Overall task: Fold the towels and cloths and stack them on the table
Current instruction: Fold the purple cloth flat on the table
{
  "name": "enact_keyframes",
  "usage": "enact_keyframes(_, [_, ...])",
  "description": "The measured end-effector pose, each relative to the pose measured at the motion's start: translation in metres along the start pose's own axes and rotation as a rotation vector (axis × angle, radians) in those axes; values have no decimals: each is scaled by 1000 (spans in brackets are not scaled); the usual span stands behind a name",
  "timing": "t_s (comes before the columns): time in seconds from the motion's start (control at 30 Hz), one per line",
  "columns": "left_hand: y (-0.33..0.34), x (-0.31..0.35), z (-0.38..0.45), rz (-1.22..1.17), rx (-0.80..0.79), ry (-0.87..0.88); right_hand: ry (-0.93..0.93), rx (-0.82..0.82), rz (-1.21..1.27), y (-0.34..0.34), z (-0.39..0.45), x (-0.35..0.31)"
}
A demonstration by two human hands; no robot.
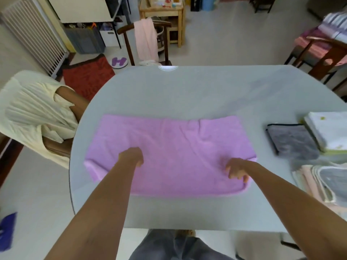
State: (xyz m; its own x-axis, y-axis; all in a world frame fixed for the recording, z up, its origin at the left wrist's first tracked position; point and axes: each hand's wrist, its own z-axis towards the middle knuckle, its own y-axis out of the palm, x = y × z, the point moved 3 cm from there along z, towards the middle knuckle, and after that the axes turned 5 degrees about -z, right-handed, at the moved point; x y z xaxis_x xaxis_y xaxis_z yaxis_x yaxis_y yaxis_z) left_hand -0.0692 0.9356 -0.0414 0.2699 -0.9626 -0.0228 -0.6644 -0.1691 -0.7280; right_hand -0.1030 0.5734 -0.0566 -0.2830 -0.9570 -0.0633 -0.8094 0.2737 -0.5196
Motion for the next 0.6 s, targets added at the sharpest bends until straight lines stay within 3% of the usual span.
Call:
enact_keyframes(0.1, [-9,44,-2,24,189,229,-4,500,-123,-16,2,-2])
enact_keyframes(0.17, [-8,71,-4,22,232,344,20,665,-98,-21,7,3])
enact_keyframes(0.37, [-9,174,31,10,280,646,287,617,282,-23,29,59])
enact_keyframes(0.47, [-5,228,46,25,239,776,326,535,505,-9,39,72])
enact_keyframes(0.6, [6,301,53,77,171,943,328,588,716,2,40,80])
